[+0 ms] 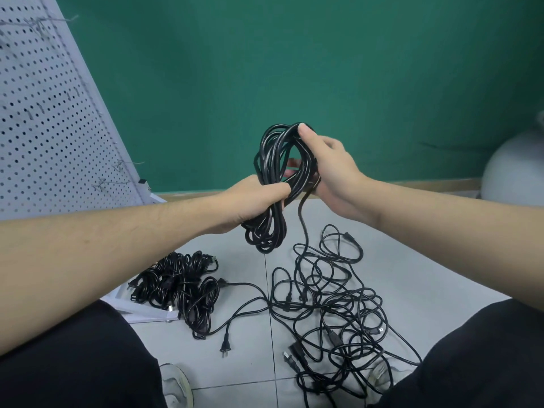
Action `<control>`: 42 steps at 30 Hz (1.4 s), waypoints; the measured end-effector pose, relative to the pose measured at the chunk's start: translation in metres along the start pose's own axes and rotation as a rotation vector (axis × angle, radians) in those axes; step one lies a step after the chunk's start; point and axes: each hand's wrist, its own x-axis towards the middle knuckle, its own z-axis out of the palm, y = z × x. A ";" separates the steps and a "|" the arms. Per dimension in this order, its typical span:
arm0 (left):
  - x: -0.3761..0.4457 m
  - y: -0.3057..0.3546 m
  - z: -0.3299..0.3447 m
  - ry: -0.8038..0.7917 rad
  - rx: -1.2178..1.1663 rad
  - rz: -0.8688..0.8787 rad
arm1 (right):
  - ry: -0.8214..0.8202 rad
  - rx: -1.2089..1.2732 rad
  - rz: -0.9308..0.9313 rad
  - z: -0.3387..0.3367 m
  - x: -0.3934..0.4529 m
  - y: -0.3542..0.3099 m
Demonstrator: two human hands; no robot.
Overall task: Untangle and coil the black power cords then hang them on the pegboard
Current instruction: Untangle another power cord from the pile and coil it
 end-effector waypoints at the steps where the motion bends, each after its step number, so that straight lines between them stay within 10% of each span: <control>1: -0.001 -0.002 0.001 -0.003 0.004 0.003 | -0.017 0.019 0.005 0.002 0.000 0.002; 13: 0.006 0.007 -0.004 0.014 -0.337 -0.019 | -0.189 0.245 0.061 -0.001 0.003 0.001; 23: 0.012 0.013 -0.018 0.060 -0.678 -0.047 | -0.908 -0.664 0.371 -0.015 -0.020 0.028; 42: 0.008 -0.005 -0.047 0.359 -0.187 -0.241 | -0.779 -1.097 0.203 -0.038 -0.013 0.024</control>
